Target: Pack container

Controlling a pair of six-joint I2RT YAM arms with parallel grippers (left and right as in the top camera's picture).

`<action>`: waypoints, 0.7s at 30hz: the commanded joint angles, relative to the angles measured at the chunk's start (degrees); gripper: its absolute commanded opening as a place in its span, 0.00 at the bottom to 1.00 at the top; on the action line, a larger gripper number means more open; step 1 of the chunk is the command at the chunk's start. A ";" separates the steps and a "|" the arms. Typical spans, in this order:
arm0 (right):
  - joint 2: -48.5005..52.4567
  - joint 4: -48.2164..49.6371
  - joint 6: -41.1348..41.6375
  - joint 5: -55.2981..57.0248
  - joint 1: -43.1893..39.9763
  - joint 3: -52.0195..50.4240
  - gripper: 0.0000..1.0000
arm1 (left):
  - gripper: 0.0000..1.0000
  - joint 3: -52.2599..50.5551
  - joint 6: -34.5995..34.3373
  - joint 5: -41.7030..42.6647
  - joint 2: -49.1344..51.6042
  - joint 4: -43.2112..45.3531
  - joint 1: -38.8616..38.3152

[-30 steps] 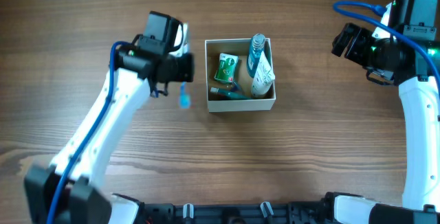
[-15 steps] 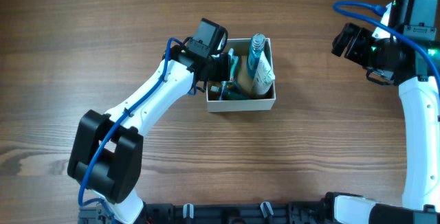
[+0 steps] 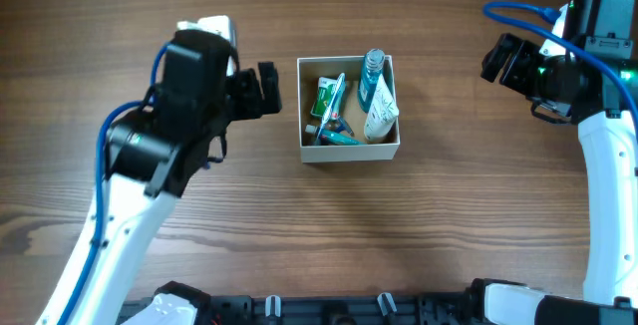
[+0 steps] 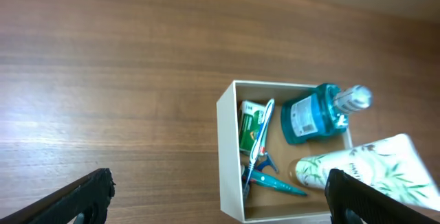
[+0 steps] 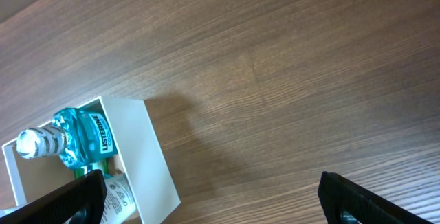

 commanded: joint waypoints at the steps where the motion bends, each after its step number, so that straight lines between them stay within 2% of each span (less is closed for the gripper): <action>1: 0.11 0.17 0.74 -0.70 -0.22 0.17 1.00 | 1.00 0.35 0.24 -1.84 -2.45 -0.26 0.20; 4: 0.11 0.17 0.76 -0.70 -0.22 0.17 1.00 | 1.00 0.35 0.85 -6.19 -2.43 -0.83 0.22; 10: 0.11 0.17 0.74 -0.70 -0.22 0.17 1.00 | 1.00 -1.49 0.85 -6.14 -4.83 -1.95 1.33; 13: 0.11 0.20 0.76 -0.70 -0.22 0.17 1.00 | 1.00 -9.01 0.87 -1.36 -10.56 2.54 5.46; 16: 0.11 0.17 0.74 -0.70 -0.22 0.17 1.00 | 1.00 -21.29 4.70 9.03 -19.02 9.86 13.00; 21: 0.11 0.17 0.74 -0.70 -0.22 0.17 1.00 | 1.00 -40.30 5.01 10.60 -35.95 13.99 17.84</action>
